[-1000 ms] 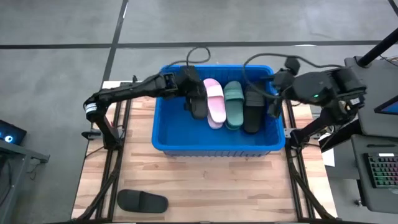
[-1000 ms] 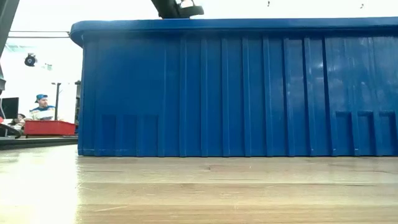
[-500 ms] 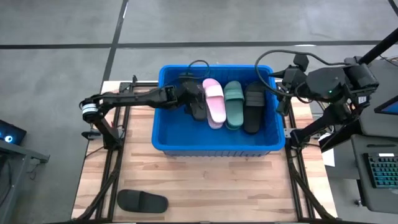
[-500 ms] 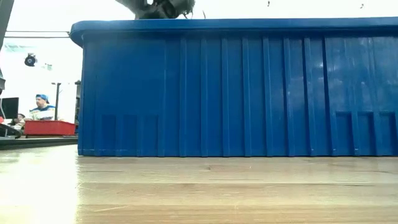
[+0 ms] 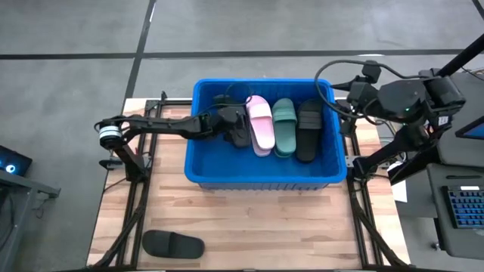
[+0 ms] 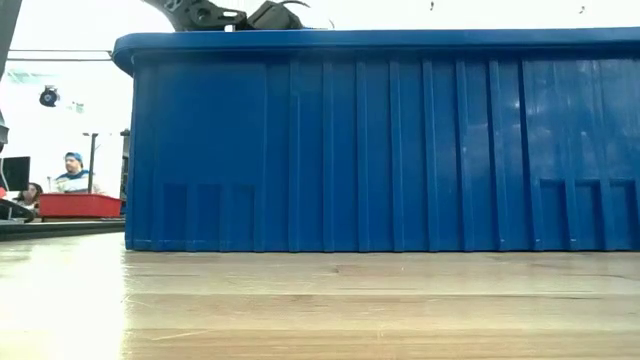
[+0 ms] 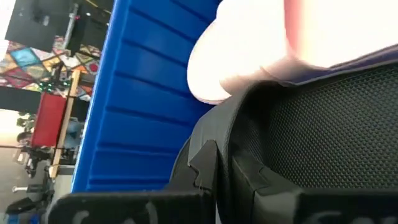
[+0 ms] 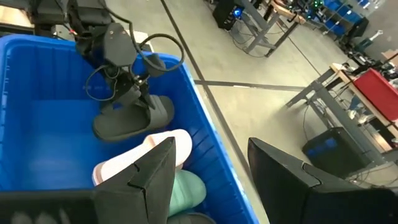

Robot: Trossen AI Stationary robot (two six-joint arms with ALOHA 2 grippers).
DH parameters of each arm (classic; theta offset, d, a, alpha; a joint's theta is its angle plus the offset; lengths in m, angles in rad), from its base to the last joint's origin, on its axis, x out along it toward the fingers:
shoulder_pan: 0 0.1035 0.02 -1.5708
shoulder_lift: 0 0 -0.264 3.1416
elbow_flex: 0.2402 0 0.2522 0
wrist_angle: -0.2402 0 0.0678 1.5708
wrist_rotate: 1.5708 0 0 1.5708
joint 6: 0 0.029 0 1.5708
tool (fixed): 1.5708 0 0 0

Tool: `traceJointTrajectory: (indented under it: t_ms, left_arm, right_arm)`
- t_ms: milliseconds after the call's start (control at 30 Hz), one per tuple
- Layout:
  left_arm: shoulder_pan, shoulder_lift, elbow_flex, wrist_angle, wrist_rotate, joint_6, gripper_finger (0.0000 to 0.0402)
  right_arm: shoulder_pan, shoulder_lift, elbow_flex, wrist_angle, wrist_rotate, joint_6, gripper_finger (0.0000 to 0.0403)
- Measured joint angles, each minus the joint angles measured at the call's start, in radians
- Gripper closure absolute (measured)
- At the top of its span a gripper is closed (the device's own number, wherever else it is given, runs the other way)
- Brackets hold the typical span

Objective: Pick and place slides into bin
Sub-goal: Put the black slide into the blue bin

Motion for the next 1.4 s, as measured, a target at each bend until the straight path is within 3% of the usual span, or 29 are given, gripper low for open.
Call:
traceJointTrajectory:
  t_ms: [167, 333, 467, 600, 733, 1067, 1400]
  left_arm:
    - [0.0, 0.002, -0.076, 0.048, 0.0, 0.056, 0.0402]
    - [0.002, 0.01, -0.185, 0.261, 0.007, 0.114, 0.0402]
    - [0.01, 0.01, -0.249, 0.39, 0.063, 0.212, 0.0402]
    - [0.035, 0.014, -0.274, 0.406, 0.125, 0.212, 0.0402]
    - [0.049, 0.049, -0.266, 0.525, 0.163, 0.209, 0.0401]
    - [0.054, 0.136, -0.239, 0.478, 0.202, 0.217, 0.0401]
    - [0.056, 0.125, -0.235, 0.398, 0.243, 0.208, 0.0401]
  right_arm:
    - [0.0, -0.007, 0.0, 0.0, 0.001, -0.004, 0.0211]
    - [0.0, -0.016, 0.0, 0.0, 0.002, 0.001, 0.0211]
    - [0.0, -0.02, 0.0, 0.0, 0.004, 0.005, 0.0211]
    - [0.0, -0.021, 0.0, 0.0, 0.004, 0.005, 0.0211]
    - [0.0, -0.02, 0.0, 0.008, 0.004, 0.005, 0.0211]
    - [0.0, -0.021, 0.0, 0.015, 0.023, 0.011, 0.0211]
    - [0.0, -0.021, 0.0, 0.015, 0.023, -0.012, 0.0211]
